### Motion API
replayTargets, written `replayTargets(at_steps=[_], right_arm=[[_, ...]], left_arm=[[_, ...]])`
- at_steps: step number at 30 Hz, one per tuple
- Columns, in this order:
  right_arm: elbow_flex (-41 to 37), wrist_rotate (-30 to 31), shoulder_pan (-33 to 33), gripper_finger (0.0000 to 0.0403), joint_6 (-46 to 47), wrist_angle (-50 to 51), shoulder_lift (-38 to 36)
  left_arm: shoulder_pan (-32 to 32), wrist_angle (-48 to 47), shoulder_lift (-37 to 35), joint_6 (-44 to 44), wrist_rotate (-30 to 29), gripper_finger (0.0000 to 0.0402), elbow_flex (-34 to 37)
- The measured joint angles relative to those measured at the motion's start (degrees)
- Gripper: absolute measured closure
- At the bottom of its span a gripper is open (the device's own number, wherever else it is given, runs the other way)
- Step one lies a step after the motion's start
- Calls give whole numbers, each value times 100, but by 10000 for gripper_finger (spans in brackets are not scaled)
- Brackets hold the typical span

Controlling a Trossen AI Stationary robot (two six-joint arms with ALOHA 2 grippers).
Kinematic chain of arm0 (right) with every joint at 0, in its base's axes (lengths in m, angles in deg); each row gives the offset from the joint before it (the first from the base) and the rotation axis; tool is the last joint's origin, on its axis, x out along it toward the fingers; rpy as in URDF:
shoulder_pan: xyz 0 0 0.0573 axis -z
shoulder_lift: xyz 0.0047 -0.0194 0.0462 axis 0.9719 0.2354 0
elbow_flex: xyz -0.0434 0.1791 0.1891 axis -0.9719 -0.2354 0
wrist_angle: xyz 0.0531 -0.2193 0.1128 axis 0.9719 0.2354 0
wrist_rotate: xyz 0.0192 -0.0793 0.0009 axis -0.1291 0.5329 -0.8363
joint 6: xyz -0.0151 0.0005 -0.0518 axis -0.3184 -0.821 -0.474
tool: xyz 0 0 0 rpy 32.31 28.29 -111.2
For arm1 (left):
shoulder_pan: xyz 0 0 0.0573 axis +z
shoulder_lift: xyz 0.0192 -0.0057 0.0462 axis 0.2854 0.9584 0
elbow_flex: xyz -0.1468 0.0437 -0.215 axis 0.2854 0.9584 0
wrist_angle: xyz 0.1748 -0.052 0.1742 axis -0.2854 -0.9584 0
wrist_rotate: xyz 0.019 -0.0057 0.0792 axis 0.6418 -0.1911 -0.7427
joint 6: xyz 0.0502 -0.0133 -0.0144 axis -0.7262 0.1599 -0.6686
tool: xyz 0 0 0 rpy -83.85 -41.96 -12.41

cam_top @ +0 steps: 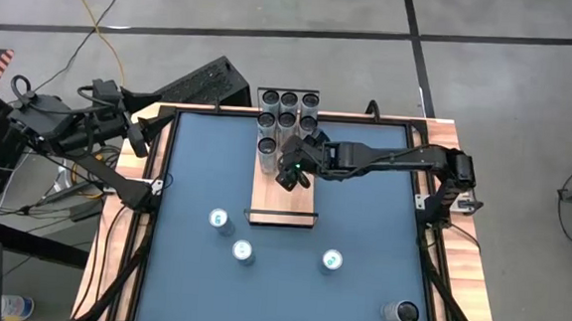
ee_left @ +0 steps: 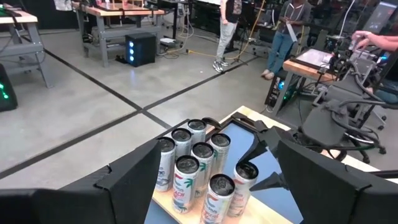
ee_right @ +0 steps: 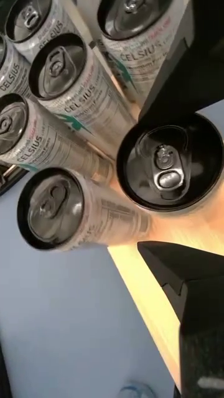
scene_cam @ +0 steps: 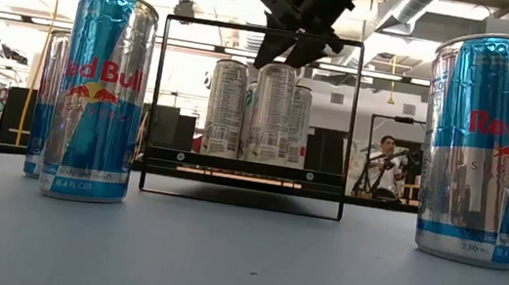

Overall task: Place canned beverage on shelf
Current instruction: Put the left white-yellow soda can on the shelf

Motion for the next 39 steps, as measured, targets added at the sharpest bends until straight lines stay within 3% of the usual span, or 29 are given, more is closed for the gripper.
replayTargets(at_steps=[18, 24, 27, 30, 36, 39], right_arm=[[-8, -355, 122, 93, -465, -204, -326], [8, -376, 17, 93, -1874, 463, -755], [-2, -1087, 142, 93, -3048, 394, -754], [0, -2090, 387, 93, -3576, 110, -762], [0, -2726, 892, 94, -4163, 89, -761], [0, -3322, 1141, 94, -4178, 88, -761]], left_arm=[[0, -116, 0, 28, -7, 93, 2], [-2, -116, 0, -22, -35, 93, 0], [-2, -114, 0, -130, -42, 93, 2], [-2, -114, 0, -162, -87, 93, 0], [-1, -111, 0, -27, -170, 93, 1], [0, -111, 0, 21, -182, 93, 0]])
